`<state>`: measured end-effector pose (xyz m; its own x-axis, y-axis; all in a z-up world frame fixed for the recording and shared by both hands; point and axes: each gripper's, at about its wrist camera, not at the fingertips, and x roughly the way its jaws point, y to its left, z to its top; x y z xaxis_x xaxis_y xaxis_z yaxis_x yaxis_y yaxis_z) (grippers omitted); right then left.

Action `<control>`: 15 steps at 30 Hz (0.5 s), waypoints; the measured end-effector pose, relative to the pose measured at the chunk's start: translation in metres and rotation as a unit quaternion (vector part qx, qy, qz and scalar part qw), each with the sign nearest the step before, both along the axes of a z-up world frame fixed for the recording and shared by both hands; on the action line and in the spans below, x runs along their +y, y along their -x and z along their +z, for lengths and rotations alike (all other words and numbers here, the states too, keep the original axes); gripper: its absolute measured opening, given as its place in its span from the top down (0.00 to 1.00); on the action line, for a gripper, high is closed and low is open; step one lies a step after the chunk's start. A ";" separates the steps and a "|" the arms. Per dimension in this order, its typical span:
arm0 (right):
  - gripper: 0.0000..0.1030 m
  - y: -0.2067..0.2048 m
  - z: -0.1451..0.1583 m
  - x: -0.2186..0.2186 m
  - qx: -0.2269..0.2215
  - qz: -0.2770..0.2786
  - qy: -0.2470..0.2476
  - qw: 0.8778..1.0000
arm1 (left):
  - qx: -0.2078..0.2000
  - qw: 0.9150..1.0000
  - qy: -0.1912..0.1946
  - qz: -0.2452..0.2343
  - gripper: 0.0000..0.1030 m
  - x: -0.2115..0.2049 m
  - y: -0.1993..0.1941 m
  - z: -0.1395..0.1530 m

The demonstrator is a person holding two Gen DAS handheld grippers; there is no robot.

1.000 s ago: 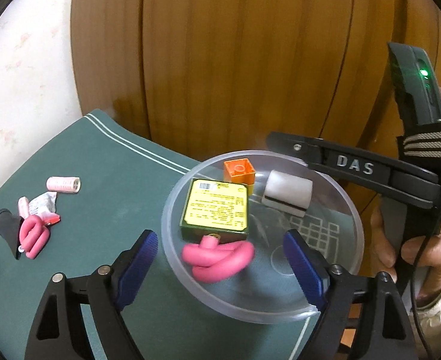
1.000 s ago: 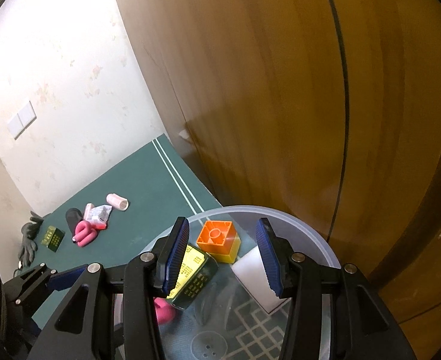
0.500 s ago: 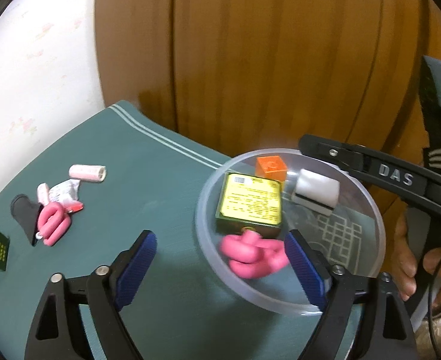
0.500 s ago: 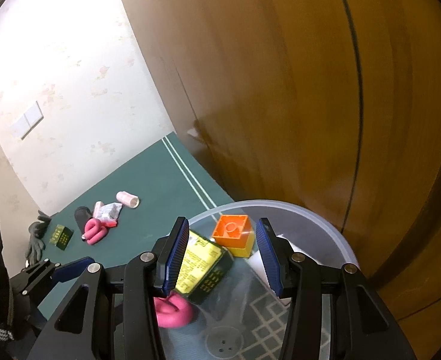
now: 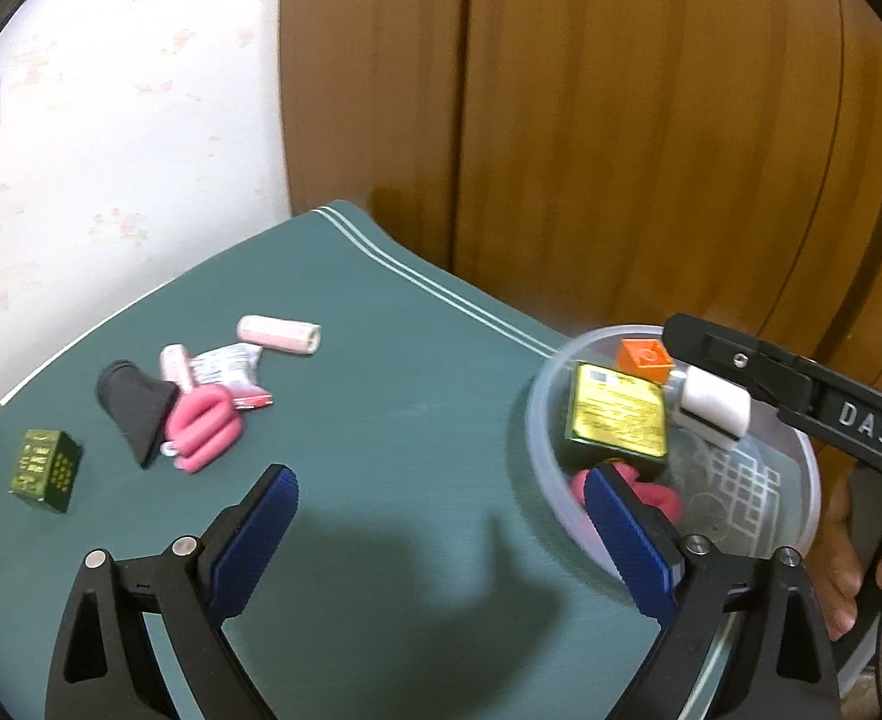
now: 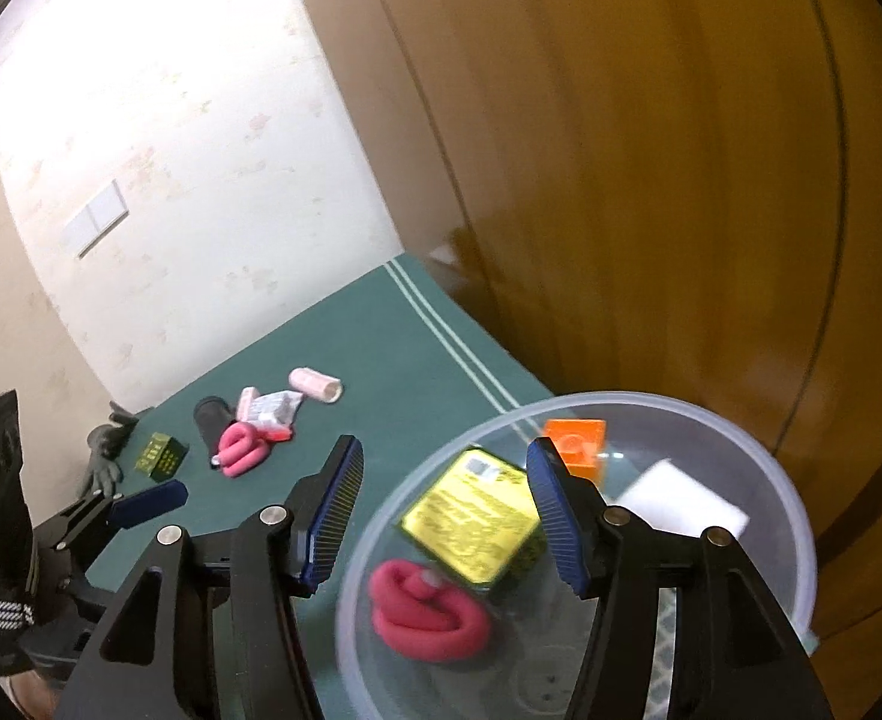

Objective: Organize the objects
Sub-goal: 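Lower the pink foam curler into the basin and open the left gripper, then move the right gripper to the pink curler beside the black nozzle and grasp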

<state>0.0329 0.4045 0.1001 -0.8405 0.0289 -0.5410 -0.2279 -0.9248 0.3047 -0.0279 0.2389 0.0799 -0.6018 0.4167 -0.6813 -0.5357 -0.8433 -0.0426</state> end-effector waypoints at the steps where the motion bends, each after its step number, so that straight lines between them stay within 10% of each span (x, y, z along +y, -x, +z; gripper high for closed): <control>1: 0.43 0.001 0.001 -0.004 0.001 0.003 -0.003 1.000 | 0.003 1.000 0.002 0.005 0.04 -0.005 0.001 0.000; 15: 0.33 0.028 0.005 -0.066 0.003 0.065 -0.024 0.998 | 0.012 0.996 0.014 0.087 0.04 -0.079 0.023 0.001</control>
<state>0.0053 0.3385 0.1048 -0.8419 -0.0545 -0.5369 -0.1038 -0.9600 0.2601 -0.0510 0.1604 0.0812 -0.6802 0.2859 -0.6750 -0.3820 -0.9242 -0.0065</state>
